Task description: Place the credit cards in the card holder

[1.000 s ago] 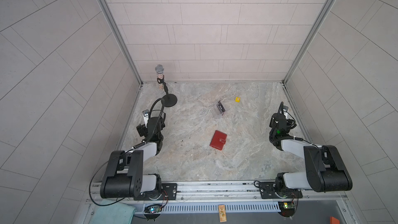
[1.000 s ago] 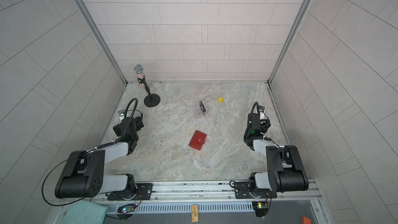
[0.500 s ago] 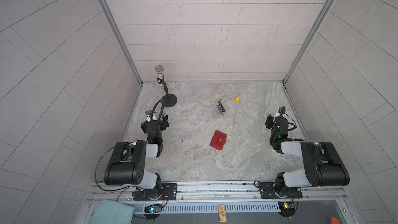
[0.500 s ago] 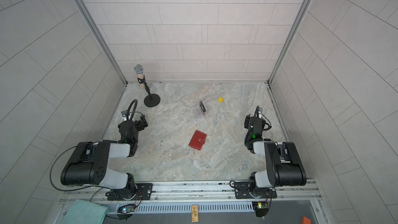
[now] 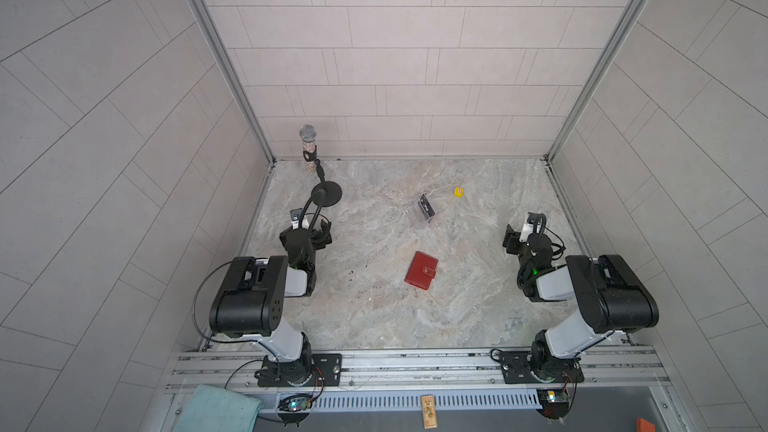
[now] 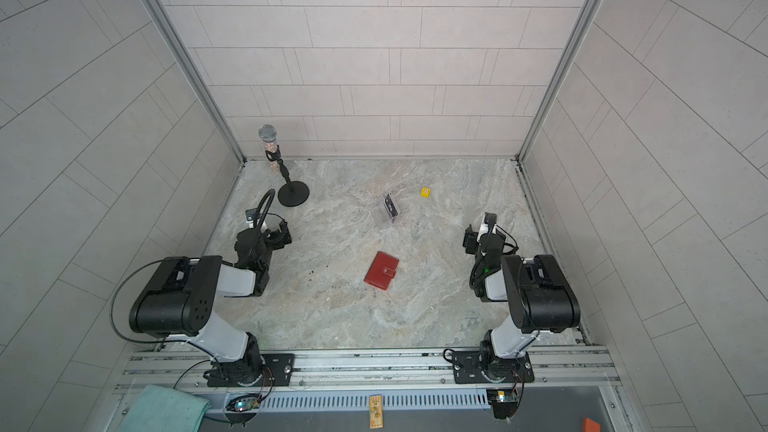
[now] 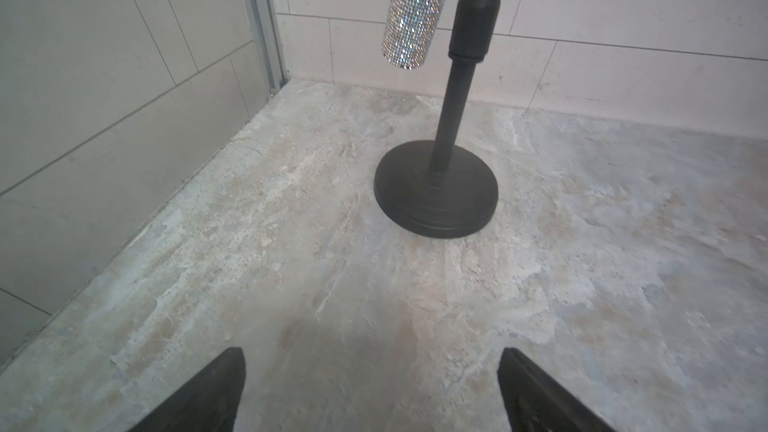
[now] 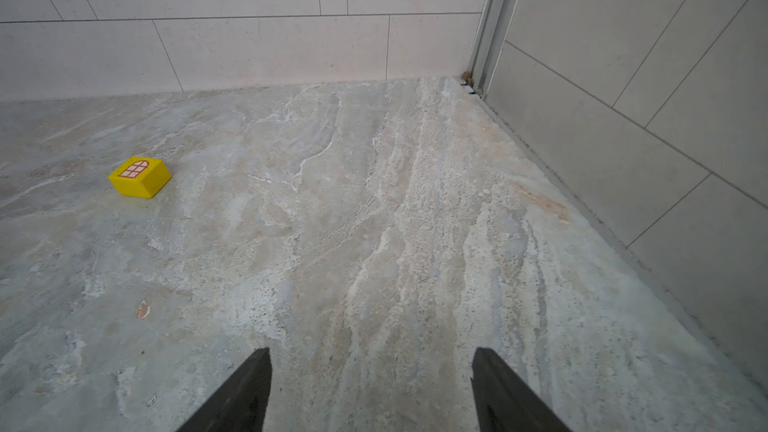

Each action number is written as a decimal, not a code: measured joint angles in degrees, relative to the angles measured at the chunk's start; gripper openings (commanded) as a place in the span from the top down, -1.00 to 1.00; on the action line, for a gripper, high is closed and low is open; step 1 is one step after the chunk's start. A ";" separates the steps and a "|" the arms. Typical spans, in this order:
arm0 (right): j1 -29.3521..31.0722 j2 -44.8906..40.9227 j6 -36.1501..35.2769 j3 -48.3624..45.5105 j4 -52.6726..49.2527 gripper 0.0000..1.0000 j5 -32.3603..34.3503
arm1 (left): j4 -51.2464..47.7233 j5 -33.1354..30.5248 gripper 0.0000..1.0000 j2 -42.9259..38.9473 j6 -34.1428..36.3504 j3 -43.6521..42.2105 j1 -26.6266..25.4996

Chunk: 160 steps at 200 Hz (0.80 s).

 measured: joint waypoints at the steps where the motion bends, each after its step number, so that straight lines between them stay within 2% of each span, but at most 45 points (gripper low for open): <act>1: 0.02 -0.02 -0.09 0.07 -0.11 -0.86 0.02 | -0.07 -0.09 -1.00 0.00 0.04 0.04 -0.04; 7: 0.52 -0.07 -0.55 0.74 -0.98 -0.98 0.57 | -0.44 -0.74 -1.00 -0.02 0.11 0.44 -0.42; 11: 0.96 -0.04 -0.63 1.33 -1.33 -0.99 0.96 | -0.66 -1.09 -1.00 -0.02 0.22 0.57 -0.61; 45: 3.85 0.00 -2.71 4.04 -1.79 -1.00 3.63 | -2.36 -2.56 -1.00 -0.07 0.52 0.63 -1.29; 160: 3.78 0.00 -3.76 4.02 -2.36 -0.99 5.27 | -4.63 -1.68 -1.00 -0.07 1.66 0.96 -1.29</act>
